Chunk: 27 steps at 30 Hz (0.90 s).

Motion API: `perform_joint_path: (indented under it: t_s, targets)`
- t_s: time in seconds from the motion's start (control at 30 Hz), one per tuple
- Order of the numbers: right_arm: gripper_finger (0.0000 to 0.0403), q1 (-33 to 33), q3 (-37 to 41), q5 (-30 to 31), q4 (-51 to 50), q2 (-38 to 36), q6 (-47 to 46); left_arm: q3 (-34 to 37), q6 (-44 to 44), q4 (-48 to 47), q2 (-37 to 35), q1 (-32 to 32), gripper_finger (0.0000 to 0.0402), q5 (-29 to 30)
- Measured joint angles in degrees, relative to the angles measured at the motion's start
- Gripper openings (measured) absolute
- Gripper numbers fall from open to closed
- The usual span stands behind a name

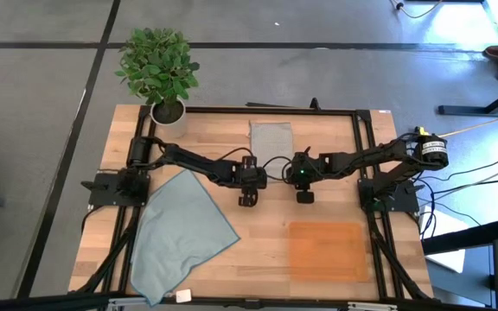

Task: Roll microfiber towels into tight, uniform cylinder then place into a basket
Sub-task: Roll the gray microfiber towel

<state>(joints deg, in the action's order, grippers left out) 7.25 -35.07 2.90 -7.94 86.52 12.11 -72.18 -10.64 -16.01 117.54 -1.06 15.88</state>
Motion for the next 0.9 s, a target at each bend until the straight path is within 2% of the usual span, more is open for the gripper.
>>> perform_joint_path:
  t_s: [0.1,0.27,0.33,0.57,0.9]
  targets:
    - [0.0106,0.00,0.00,0.00,-0.11,0.00,-0.02,0.02,0.01,-0.18,0.08,-0.14,0.0090,-0.03]
    - [0.0106,0.00,0.00,0.00,-0.11,0.00,0.04,0.04,2.25,-0.82,0.17,-0.55,0.0021,-0.47]
    - [0.0106,0.00,0.00,0.02,-0.09,0.00,0.06,0.07,2.99,-0.78,0.22,-0.79,0.0007,-0.49]
    - [0.0106,0.00,-0.02,4.70,0.02,0.00,0.01,0.09,2.72,-0.92,0.26,-0.90,0.0002,-0.92]
    - [0.0106,0.00,-0.11,4.92,0.98,1.21,0.19,0.15,2.93,-0.95,0.26,-0.96,0.0000,-1.58]
